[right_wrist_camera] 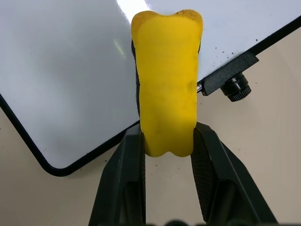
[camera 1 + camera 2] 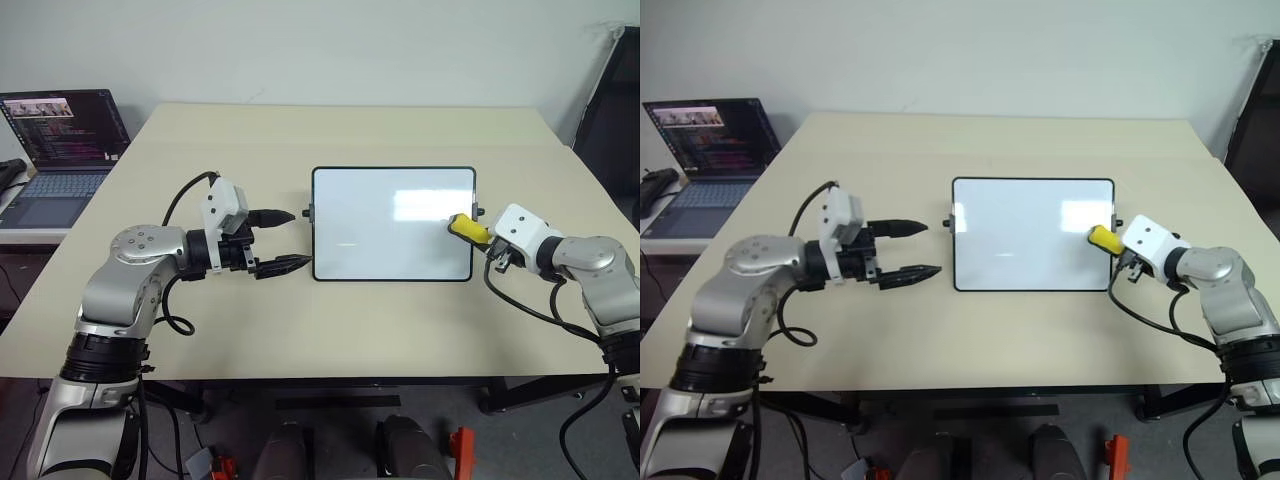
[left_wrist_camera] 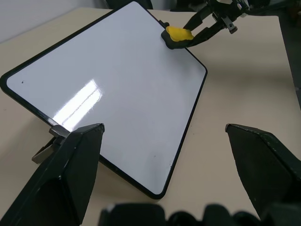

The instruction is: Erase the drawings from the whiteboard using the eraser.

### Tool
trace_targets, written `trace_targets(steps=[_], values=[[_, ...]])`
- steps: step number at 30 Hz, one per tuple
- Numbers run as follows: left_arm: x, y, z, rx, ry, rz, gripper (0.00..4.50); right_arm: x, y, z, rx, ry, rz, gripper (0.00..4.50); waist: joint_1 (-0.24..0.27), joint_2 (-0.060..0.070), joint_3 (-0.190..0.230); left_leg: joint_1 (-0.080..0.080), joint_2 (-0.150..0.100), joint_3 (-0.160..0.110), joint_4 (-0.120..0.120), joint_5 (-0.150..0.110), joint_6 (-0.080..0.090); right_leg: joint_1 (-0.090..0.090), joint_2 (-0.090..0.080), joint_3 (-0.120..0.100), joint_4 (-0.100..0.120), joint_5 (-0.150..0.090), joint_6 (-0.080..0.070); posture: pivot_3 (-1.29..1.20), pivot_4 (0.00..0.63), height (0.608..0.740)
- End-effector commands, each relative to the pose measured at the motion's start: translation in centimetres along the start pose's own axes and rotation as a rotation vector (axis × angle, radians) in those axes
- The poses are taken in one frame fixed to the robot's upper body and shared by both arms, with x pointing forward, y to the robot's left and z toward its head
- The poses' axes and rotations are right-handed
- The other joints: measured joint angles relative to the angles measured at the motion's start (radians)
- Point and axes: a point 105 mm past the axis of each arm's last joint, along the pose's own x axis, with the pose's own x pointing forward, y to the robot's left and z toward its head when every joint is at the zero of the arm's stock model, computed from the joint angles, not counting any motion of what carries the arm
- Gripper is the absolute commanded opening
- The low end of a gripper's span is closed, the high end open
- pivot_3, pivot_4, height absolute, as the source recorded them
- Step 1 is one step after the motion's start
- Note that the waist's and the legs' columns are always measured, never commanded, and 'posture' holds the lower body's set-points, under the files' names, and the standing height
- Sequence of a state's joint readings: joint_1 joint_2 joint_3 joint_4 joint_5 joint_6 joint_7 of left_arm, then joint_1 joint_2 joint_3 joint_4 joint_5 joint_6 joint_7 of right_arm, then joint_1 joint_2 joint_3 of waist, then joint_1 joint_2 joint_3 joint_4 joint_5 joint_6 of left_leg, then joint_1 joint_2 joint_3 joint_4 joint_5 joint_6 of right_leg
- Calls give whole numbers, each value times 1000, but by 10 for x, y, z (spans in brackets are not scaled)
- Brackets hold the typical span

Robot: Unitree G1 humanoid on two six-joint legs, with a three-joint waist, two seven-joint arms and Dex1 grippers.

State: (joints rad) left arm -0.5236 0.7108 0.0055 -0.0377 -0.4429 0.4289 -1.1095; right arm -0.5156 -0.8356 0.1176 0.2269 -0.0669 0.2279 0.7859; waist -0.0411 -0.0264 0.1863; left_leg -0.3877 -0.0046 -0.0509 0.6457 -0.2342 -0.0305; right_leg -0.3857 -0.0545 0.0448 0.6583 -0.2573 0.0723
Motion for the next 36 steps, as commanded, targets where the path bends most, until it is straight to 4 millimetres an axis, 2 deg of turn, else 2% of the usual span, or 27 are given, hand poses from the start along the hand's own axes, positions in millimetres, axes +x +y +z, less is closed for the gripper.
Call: trace_targets(steps=[1,4,6,8,11,13,16,19,22,26,28,32,34,36], values=[[-2,2,10,38,-23,6,4500,3,17,-10,20,39,56,970,0,0,0,0,0,0,0,0,0,0,0,0,0,0,0,0,150,740],[-2,1,10,37,-22,6,4500,3,43,0,18,3,166,970,0,0,0,0,0,0,0,0,0,0,0,0,0,0,0,0,150,740],[-2,1,9,36,-21,5,4500,1,62,-2,14,21,240,970,-3,0,0,0,1,0,-1,0,0,0,0,0,0,0,0,0,150,740],[-1,1,10,36,-22,4,4500,-1,71,-6,18,39,272,970,-6,0,0,0,1,0,-1,0,0,0,1,0,0,0,0,0,150,740],[-1,1,9,35,-22,3,4500,-4,74,-10,25,58,279,969,-7,0,0,0,1,0,-1,0,0,-1,1,0,0,0,0,0,150,740],[-1,1,10,34,-23,2,4500,-8,64,-3,51,21,244,969,-6,0,0,0,1,0,-1,0,0,-1,1,0,0,0,0,0,150,740],[-2,1,10,35,-23,2,4500,-24,38,26,132,-115,184,969,-4,1,1,-3,1,-1,-1,0,0,-3,1,-1,0,-1,0,0,150,740],[-3,3,11,37,-22,3,4500,-57,4,53,217,-259,125,969,-2,2,2,-6,0,-2,-1,0,0,-5,0,-1,-1,1,-2,0,150,740],[-3,3,12,40,-23,0,4500,-91,-17,59,244,-299,76,969,9,4,3,-9,0,-3,-1,-1,0,-6,0,-3,-1,1,-4,0,150,740],[-2,4,13,43,-26,-7,4500,-119,-26,47,266,-272,31,969,17,3,3,-10,0,-6,-2,-2,-1,-5,0,-6,-5,0,-4,0,150,740],[-1,4,13,42,-27,-11,4500,-125,-25,37,275,-240,18,969,17,3,3,-12,0,-6,-3,-2,-1,-4,0,-7,-9,1,-4,0,150,740],[2,2,14,43,-35,-27,4500,-126,-26,26,319,-220,-20,969,13,4,3,-12,0,-4,-3,-3,-1,-4,-1,-5,-11,1,-3,0,150,740],[4,1,14,43,-37,-35,4500,-123,-35,10,385,-192,-87,969,10,4,3,-12,0,-4,-3,-3,-1,-4,-1,-5,-11,1,-3,0,150,740],[7,-2,14,40,-41,-53,4500,-117,-45,-18,488,-128,-181,969,9,3,3,-11,0,-3,-3,-3,-1,-4,0,-5,-11,1,-3,0,150,740]])
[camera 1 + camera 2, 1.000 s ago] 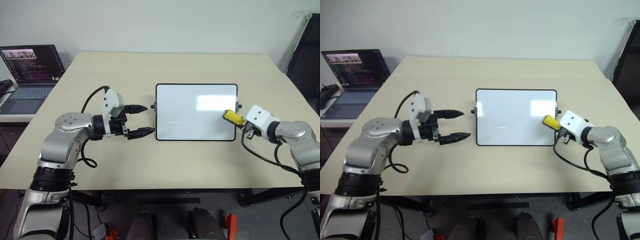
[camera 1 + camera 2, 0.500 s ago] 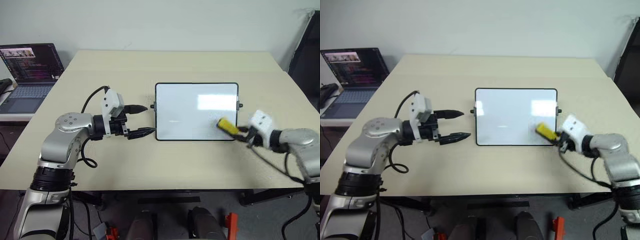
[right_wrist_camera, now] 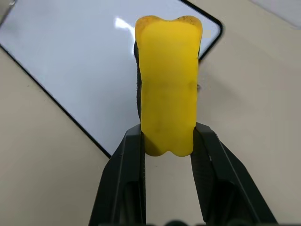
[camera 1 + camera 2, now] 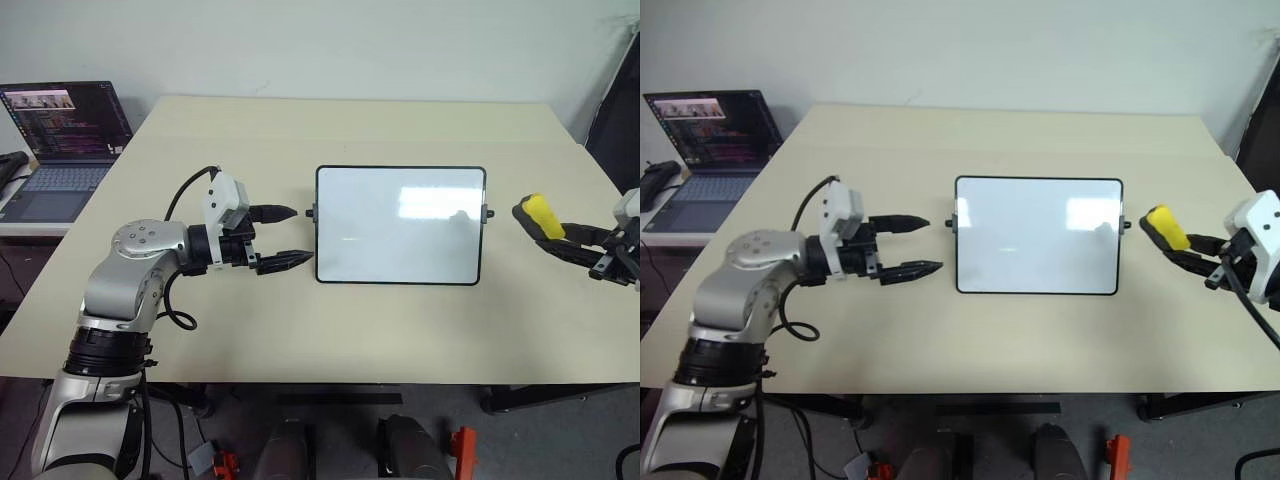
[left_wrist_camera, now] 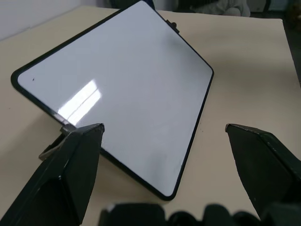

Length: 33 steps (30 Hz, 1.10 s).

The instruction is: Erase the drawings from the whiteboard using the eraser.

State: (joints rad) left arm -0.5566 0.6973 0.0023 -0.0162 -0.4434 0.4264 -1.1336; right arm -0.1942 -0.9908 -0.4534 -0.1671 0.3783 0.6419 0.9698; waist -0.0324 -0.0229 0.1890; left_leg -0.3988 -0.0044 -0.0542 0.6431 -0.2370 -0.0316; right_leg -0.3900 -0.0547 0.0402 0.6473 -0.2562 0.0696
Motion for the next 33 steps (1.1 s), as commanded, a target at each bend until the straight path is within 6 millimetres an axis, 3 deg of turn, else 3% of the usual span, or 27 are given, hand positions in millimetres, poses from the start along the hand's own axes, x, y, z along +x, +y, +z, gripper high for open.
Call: trace_targets(steps=[1,4,8,12,22,33], values=[[7,-7,8,29,-26,-45,4500,-4,-38,-32,139,73,-225,969,1,0,0,0,0,0,0,0,0,0,0,0,0,0,0,0,150,740],[12,-15,7,22,-35,-70,4500,0,-50,-68,223,206,-325,969,3,0,0,0,0,1,1,0,0,0,0,1,0,0,0,0,150,740],[15,-19,6,14,-37,-79,4500,14,-43,-87,292,260,-313,969,-1,1,0,0,0,0,0,0,0,0,0,1,0,0,0,0,150,740],[15,-21,6,8,-37,-85,4500,22,-52,-105,315,331,-370,969,-3,1,0,0,-1,2,0,0,0,0,0,2,0,0,0,0,150,740],[12,-22,4,0,-39,-79,4500,29,-73,-115,411,380,-470,969,0,2,1,0,-1,1,0,0,0,0,0,1,0,0,0,0,150,740],[10,-20,3,1,-32,-66,4500,28,-71,-122,447,434,-446,969,-1,2,1,0,-1,1,0,0,0,0,0,1,0,0,0,0,150,740]])
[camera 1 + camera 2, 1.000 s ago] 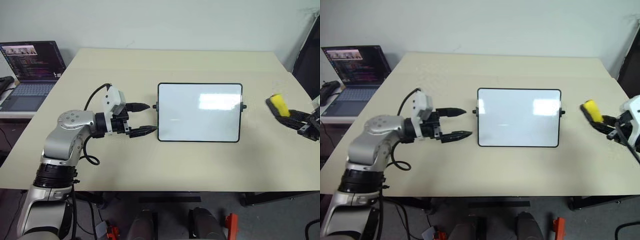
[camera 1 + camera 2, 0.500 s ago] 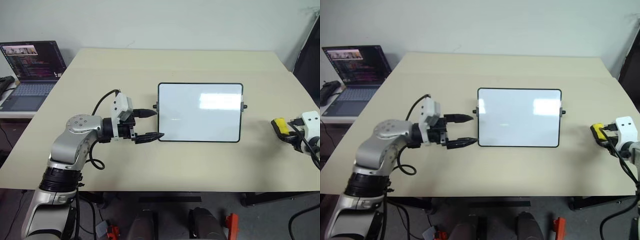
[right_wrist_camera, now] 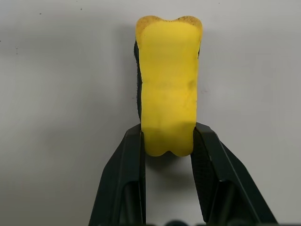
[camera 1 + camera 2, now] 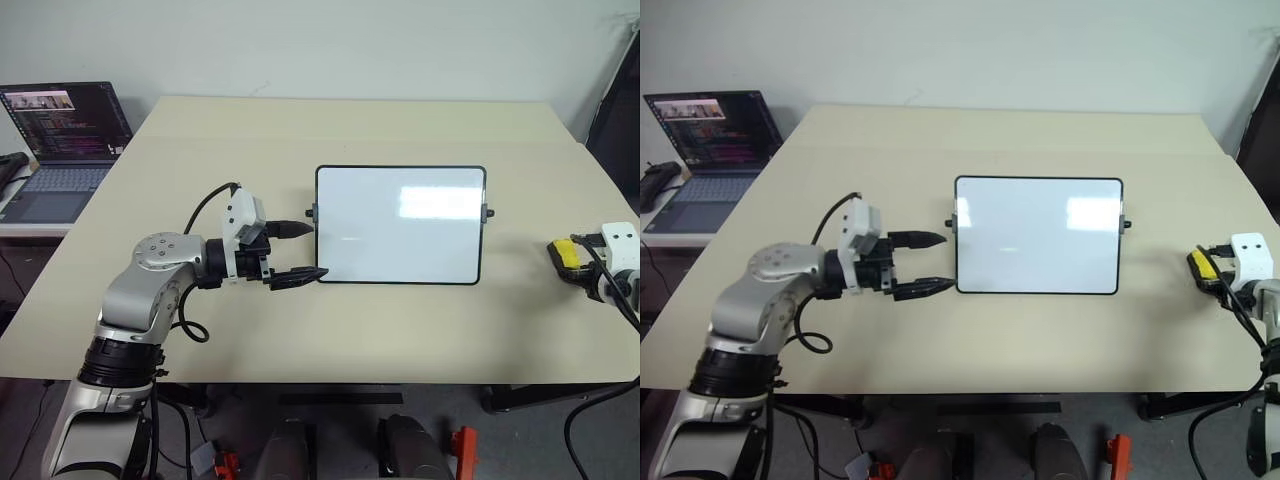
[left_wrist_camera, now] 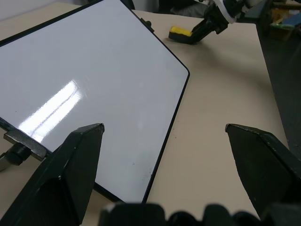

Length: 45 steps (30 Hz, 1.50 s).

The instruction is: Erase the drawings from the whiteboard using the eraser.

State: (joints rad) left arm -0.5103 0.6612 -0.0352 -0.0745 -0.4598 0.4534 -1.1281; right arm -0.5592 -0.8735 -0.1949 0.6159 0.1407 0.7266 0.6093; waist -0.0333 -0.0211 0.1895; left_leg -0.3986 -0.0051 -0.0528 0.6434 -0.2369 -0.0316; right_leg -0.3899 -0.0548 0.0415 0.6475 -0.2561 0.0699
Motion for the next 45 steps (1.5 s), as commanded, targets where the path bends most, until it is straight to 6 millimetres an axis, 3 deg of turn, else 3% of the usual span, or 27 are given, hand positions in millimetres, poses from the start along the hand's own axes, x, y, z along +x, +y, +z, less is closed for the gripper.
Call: trace_targets(steps=[1,4,10,14,17,19,22,27,33,35,38,41,45], values=[[-3,-1,11,46,-22,1,4500,-7,-8,7,-4,-4,-21,969,0,0,0,0,0,0,0,0,0,0,0,0,0,0,0,0,150,740],[-3,0,11,47,-22,1,4500,-7,-9,5,-4,8,-27,969,0,0,0,0,0,0,0,0,0,0,0,0,0,0,0,0,150,740],[-4,0,12,48,-20,3,4500,-13,-10,6,-28,26,-5,2972,1,0,0,0,0,0,0,0,0,0,0,0,0,0,0,0,150,740],[-5,1,12,50,-18,7,4500,-21,-16,18,-34,-15,-24,4435,0,0,0,0,0,0,0,0,0,0,0,0,0,0,0,0,150,740],[-9,6,12,54,-14,33,4500,-35,-17,45,-55,-133,-18,4492,0,0,0,0,0,0,0,0,0,0,0,0,0,0,0,0,150,740],[-16,15,13,72,-20,98,4500,-47,-7,72,-74,-283,23,4492,-2,1,0,0,0,0,0,0,0,0,0,0,0,0,0,0,150,740],[-31,43,17,103,-74,314,4500,-49,7,92,-99,-484,22,4492,-4,1,0,0,1,0,0,0,0,0,1,0,0,0,0,0,150,740],[-58,88,3,95,-152,728,4500,-27,19,78,-31,-650,-13,4492,2,-1,-1,1,0,-1,1,0,0,1,0,0,0,1,1,0,150,740],[-57,109,-20,41,-212,1007,4500,-6,20,53,187,-724,-26,4492,10,-1,-1,-1,-2,0,1,0,0,0,-2,0,0,2,2,0,150,740],[-49,109,-26,25,-223,1033,4500,-3,25,48,198,-734,-20,4492,10,-1,-1,-1,-2,-1,1,0,0,0,-2,0,-1,2,3,0,150,740],[-24,103,-51,-42,-204,1035,4500,5,47,41,192,-738,38,4492,6,0,-1,0,-2,0,1,0,0,1,-2,0,0,2,3,0,150,740],[-16,100,-70,-82,-183,1030,4500,10,62,43,197,-746,61,4492,-2,0,-1,1,-2,0,1,0,0,1,-2,1,1,2,2,0,150,740],[-4,100,-76,-94,-186,1006,4500,13,73,53,194,-762,76,4492,-5,0,-1,1,-1,1,1,0,0,0,-1,1,2,2,2,0,150,740]])
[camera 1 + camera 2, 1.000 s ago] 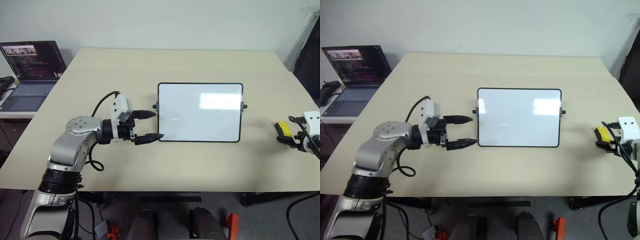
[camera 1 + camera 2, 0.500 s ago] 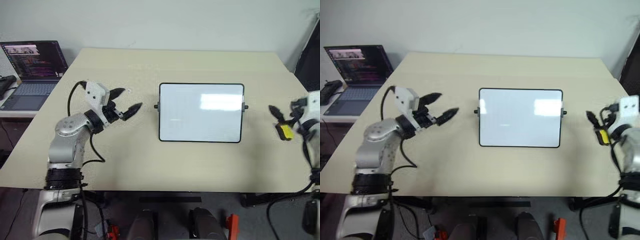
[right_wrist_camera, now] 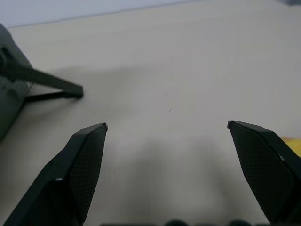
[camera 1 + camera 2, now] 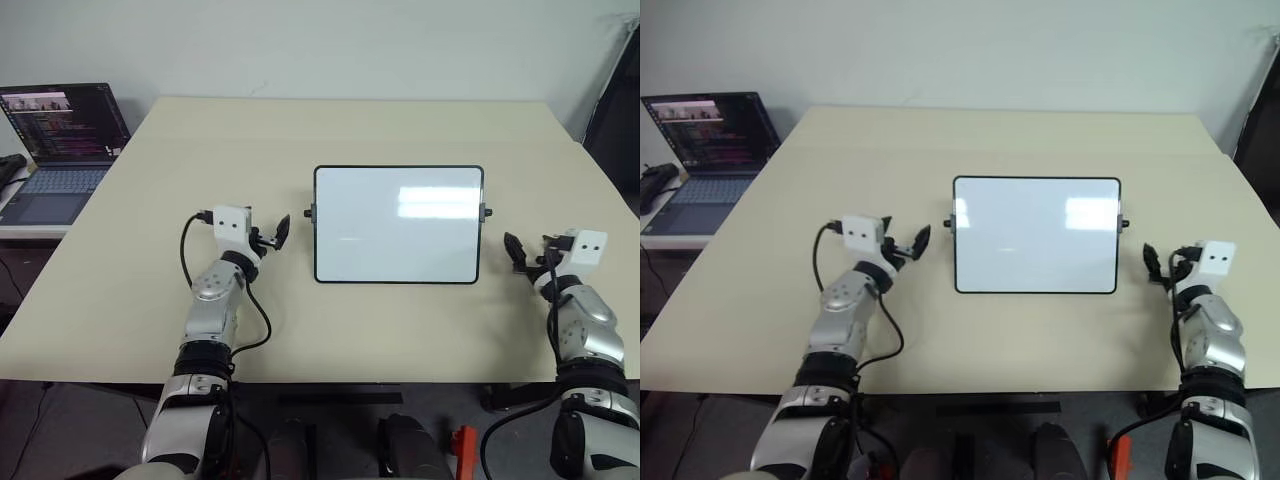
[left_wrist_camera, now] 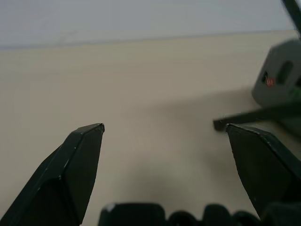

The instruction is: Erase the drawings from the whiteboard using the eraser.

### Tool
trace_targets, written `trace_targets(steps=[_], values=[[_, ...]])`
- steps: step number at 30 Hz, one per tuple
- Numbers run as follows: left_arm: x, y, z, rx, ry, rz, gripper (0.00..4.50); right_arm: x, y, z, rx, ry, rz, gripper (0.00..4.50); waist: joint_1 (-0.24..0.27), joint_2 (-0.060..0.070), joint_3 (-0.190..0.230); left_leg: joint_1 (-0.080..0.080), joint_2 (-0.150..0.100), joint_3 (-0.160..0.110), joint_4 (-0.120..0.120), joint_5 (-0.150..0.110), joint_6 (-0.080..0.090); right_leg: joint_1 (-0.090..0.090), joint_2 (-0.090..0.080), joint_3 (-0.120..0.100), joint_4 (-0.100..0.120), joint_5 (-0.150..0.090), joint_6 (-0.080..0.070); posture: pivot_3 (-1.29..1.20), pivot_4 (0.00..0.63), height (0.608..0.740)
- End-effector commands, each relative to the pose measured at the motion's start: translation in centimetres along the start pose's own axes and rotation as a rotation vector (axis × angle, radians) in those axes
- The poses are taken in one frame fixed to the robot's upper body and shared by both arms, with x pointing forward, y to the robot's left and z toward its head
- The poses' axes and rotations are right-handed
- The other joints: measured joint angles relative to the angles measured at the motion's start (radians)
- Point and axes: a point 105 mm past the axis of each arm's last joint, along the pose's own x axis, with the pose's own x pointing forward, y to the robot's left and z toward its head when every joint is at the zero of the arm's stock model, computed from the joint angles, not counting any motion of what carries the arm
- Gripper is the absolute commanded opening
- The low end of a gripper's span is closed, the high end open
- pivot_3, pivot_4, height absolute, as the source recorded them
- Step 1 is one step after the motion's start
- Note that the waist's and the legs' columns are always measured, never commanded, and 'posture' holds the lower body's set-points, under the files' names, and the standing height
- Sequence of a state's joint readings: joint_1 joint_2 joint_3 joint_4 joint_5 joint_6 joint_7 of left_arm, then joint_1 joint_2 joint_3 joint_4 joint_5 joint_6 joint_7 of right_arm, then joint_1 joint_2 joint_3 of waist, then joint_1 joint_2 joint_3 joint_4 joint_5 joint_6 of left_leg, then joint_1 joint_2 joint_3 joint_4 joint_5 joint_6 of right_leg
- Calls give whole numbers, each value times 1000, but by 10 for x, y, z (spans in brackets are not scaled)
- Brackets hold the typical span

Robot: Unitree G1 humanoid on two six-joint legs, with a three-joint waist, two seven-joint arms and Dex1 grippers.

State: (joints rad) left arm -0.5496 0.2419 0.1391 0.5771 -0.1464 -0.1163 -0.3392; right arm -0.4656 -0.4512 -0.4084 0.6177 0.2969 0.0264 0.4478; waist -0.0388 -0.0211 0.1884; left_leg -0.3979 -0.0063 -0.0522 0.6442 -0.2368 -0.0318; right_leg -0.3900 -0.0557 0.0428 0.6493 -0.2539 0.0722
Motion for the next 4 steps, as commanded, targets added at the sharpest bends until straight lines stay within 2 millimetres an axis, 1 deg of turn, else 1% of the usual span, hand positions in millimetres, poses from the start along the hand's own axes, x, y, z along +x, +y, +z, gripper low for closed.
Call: trace_targets(steps=[1,4], values=[[8,-1,13,15,-68,-10,4500,9,10,30,-21,-111,24,4492,1,0,0,0,0,0,0,0,0,0,0,0,0,0,0,0,150,740],[13,-3,1,7,-36,16,4500,13,19,32,-34,-113,45,4492,5,0,0,0,0,0,1,0,0,1,0,0,0,0,0,0,150,740]])
